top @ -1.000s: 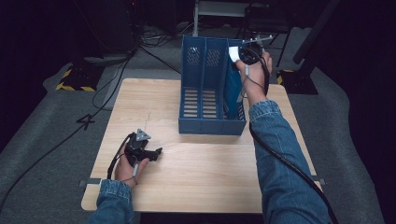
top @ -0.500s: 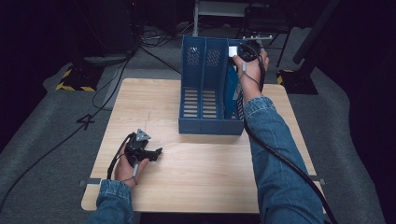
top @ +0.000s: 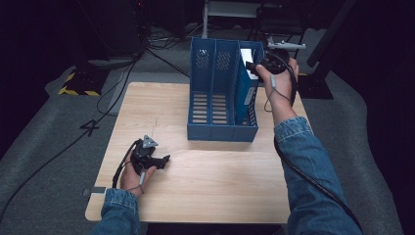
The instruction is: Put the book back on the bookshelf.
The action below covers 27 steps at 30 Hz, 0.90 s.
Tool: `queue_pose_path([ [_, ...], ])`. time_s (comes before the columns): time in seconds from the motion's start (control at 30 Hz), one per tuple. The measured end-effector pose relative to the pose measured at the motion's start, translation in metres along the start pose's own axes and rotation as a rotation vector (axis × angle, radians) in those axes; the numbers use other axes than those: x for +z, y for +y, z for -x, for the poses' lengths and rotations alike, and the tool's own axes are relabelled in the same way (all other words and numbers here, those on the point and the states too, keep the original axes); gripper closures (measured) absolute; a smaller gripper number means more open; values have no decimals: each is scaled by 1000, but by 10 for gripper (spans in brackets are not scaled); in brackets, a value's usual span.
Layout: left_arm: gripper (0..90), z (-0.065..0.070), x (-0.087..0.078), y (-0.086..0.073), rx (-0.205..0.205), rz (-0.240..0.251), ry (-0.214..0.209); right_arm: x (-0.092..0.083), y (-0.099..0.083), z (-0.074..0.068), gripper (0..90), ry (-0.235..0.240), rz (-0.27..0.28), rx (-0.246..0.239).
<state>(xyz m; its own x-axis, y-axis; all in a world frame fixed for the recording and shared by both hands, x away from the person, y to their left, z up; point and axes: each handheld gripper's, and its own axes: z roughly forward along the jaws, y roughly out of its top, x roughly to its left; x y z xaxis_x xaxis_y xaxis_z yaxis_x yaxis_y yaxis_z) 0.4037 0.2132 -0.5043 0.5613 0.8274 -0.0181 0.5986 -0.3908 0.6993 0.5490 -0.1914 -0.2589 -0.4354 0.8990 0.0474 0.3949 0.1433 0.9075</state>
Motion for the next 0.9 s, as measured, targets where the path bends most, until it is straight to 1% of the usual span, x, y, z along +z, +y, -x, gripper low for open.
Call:
queue_pose_path([
  [0.07,198,0,-1,-1,-10,-5,-3,-12,-4,0,388,19,7,-14],
  [0.13,199,-1,-3,-2,1,-4,-2,-24,-8,2,383,39,13,-30],
  [0.17,199,-1,-3,-2,1,-4,-2,-24,-8,2,383,39,13,-30],
  [0.2,199,-2,-4,-3,7,-3,-8,-38,-16,4,377,73,24,-31],
  [0.23,199,-3,-4,-4,9,-2,-12,-38,-16,4,377,73,24,-31],
  [0.27,199,-4,-5,-5,11,2,-11,-42,-19,5,374,88,25,-29],
  [0.3,198,-5,-6,-5,12,-1,-15,-52,-26,7,371,134,37,-21],
  [0.33,198,-6,-7,-6,12,-7,-19,-52,-26,7,371,134,37,-21],
  [0.4,197,-8,-8,-8,20,-4,-19,-64,-34,9,369,162,47,-21],
  [0.43,196,-9,-9,-8,23,-6,-21,-68,-37,10,367,170,50,-24],
  [0.47,196,-9,-9,-9,24,-3,-25,-77,-41,12,365,175,47,-37],
  [0.53,196,-11,-10,-9,30,-5,-28,-85,-45,14,362,185,45,-51],
  [0.57,196,-11,-11,-10,28,-8,-35,-85,-45,14,362,185,45,-51],
  [0.63,196,-12,-11,-11,32,-8,-38,-99,-53,19,359,198,36,-77],
  [0.7,196,-12,-11,-11,33,-7,-39,-102,-55,20,360,199,34,-86],
  [0.73,192,-12,-10,-10,31,-3,-37,-109,-61,22,358,203,28,-91],
  [0.83,189,-12,-10,-10,33,-5,-34,-119,-75,27,352,197,9,-75],
  [0.9,185,-13,-10,-10,35,-9,-35,-124,-84,30,335,211,1,-77],
])
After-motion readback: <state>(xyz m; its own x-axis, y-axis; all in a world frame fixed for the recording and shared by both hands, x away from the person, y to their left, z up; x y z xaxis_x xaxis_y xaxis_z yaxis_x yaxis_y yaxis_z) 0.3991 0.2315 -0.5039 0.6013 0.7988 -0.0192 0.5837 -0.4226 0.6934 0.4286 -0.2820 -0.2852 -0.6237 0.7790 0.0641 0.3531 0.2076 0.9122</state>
